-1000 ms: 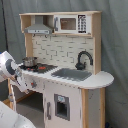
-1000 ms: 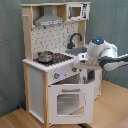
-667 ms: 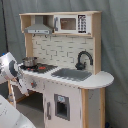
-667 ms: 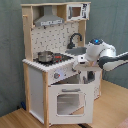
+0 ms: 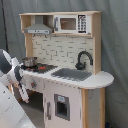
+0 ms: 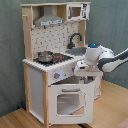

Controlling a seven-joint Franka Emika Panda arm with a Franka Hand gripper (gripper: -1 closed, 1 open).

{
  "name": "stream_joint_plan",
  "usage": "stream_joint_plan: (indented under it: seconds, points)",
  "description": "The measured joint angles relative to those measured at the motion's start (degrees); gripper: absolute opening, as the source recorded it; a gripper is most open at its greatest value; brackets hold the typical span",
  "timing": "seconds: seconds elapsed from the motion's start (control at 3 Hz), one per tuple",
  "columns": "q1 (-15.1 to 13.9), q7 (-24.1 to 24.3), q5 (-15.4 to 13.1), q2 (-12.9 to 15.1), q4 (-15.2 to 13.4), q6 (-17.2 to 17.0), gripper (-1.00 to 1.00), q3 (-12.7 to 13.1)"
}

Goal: Play with the kitchen

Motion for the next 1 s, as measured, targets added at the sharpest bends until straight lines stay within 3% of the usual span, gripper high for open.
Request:
stream_joint_plan:
  seconds: [0.33, 0.67, 1.0]
  points:
    - [-0.03, 0.0, 0.0, 0.24, -0.09, 0.0, -1.0, 0.0]
    - [-0.1, 0.0, 0.0, 1.65, -0.47, 0.0, -1.0, 0.01]
    - [-2.64, 1.16, 0.0, 5.36, -0.72, 1.86, -1.0, 3.55]
